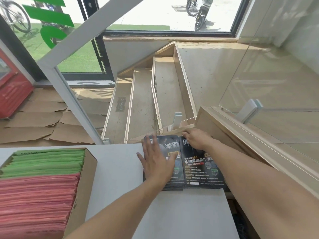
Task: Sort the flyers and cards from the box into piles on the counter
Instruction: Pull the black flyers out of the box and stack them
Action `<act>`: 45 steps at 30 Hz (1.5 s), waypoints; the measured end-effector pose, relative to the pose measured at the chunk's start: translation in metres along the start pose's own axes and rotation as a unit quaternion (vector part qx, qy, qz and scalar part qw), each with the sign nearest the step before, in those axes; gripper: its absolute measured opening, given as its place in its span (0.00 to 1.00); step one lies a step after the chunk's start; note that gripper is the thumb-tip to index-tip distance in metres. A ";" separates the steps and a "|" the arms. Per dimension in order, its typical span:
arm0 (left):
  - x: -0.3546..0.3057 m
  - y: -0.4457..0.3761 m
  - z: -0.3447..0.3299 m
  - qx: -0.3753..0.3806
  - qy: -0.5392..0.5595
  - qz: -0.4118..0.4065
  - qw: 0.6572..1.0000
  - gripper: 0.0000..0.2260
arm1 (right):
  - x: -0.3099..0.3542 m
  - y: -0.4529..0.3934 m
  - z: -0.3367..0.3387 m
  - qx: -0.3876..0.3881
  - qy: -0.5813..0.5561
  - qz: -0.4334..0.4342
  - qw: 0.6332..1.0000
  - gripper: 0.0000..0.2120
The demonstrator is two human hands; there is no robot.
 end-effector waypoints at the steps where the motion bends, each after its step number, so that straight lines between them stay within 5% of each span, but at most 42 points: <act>1: 0.017 -0.007 0.006 0.010 0.077 0.088 0.993 0.45 | 0.010 0.002 -0.002 0.001 -0.030 0.020 0.999 0.20; 4: 0.038 -0.018 0.004 0.062 0.254 0.197 0.945 0.42 | 0.035 0.005 -0.012 0.016 -0.074 0.056 0.996 0.22; 10: 0.041 -0.020 -0.010 0.110 0.294 0.181 0.932 0.43 | 0.045 0.010 -0.026 0.025 -0.085 0.062 0.994 0.19; 14: 0.045 -0.017 -0.008 0.128 0.297 0.174 0.930 0.42 | 0.039 0.023 0.002 -0.113 -0.078 0.082 0.987 0.19; 19: 0.054 -0.011 -0.015 0.141 0.279 0.167 0.935 0.46 | -0.009 0.042 0.021 -0.188 0.000 -0.100 0.977 0.24; 24: 0.055 -0.009 -0.024 0.145 0.290 0.179 0.929 0.47 | -0.037 0.070 -0.005 -0.136 -0.124 -0.239 0.953 0.37; 35: 0.053 -0.004 -0.021 0.202 0.311 0.156 0.916 0.48 | -0.042 0.079 -0.008 -0.110 -0.212 -0.266 0.934 0.40; 40: 0.049 0.003 -0.004 0.176 0.104 -0.007 0.979 0.57 | 0.010 0.097 -0.002 -0.164 -0.022 -0.131 0.977 0.27; 45: 0.047 0.039 -0.015 0.194 -0.033 -0.102 0.975 0.60 | 0.060 0.129 -0.016 -0.029 0.110 -0.063 0.991 0.16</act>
Point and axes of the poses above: each hand's wrist, its own y-axis away from the middle knuckle, its own z-axis out of the back of the hand, x = y × z, the point moved 8 cm from there along -y, towards the middle knuckle, and after that the axes turned 1 degree about -y, right-handed, at the moved point
